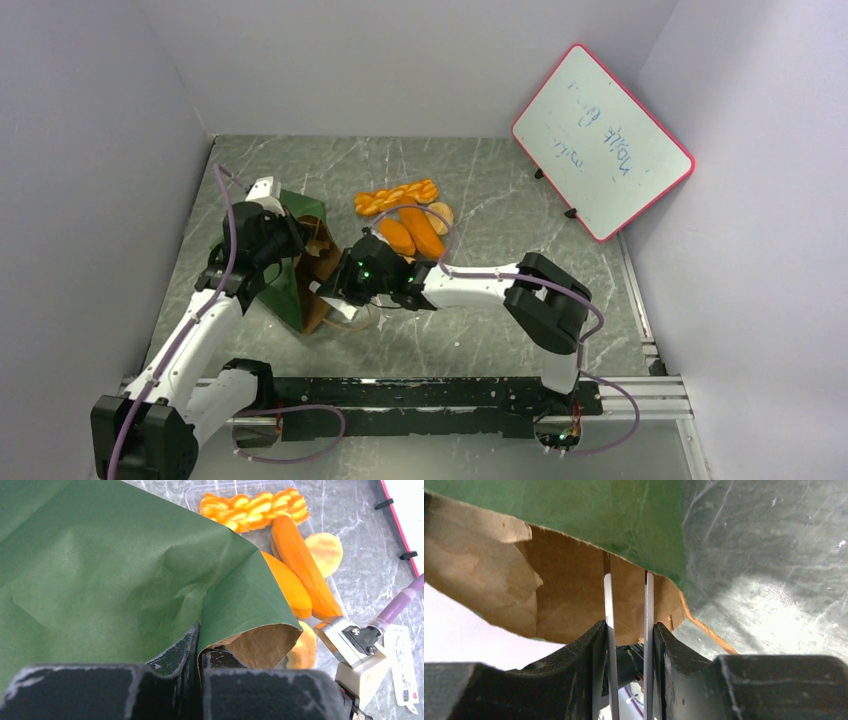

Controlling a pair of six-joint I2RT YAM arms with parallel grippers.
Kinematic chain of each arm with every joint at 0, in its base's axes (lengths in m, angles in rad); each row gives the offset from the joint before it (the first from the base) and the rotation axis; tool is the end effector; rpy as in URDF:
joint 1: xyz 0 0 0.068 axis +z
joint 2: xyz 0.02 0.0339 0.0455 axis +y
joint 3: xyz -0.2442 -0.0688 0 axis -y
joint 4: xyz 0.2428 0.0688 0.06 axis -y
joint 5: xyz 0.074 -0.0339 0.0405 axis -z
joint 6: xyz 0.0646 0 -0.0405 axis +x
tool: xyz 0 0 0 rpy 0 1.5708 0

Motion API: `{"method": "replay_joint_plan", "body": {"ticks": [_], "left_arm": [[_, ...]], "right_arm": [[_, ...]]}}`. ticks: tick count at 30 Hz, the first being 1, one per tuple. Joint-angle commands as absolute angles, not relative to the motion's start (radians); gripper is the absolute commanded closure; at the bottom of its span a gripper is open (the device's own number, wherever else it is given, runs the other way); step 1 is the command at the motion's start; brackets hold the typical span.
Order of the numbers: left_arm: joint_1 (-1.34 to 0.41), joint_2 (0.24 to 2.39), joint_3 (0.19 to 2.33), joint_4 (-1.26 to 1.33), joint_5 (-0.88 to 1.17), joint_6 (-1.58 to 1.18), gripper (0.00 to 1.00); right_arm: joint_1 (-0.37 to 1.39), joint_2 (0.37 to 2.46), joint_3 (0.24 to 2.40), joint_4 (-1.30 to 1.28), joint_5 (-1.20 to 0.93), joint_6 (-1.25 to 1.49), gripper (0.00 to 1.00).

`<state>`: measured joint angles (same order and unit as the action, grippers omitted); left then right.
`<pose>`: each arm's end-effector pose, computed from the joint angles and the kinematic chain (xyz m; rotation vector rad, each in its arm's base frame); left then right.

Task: Take the fake bread out of the paper bag
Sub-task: Take out the fake bread from the paper bag.

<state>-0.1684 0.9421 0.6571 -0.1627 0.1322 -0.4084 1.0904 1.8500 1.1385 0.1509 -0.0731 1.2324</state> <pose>0.2457 -0.0504 0.2406 -0.1605 2.0438 -0.4965 0.1934 0.3814 0.1615 0.1266 2.4915 1.3015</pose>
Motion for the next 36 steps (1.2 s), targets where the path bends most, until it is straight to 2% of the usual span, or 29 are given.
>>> {"method": "replay_joint_plan", "body": {"ticks": [1,12,32,36], "left_arm": [[-0.204,0.932,0.665,-0.137,0.026,-0.437,0.93],[-0.294,0.916,0.625,-0.088,-0.119,-0.460,0.93],[-0.310,0.926,0.638,-0.115,-0.107,-0.436,0.93],[-0.310,0.934,0.647,-0.126,-0.109,-0.433,0.93]], "right_arm": [[1.073,1.887,1.185,0.138,-0.092,1.305,0.60],[1.057,1.922,1.194,0.132,-0.166,1.409,0.60],[1.002,2.152,1.329,0.226,-0.270,1.421,0.59],[0.987,2.179,1.322,0.277,-0.306,1.427,0.62]]}}
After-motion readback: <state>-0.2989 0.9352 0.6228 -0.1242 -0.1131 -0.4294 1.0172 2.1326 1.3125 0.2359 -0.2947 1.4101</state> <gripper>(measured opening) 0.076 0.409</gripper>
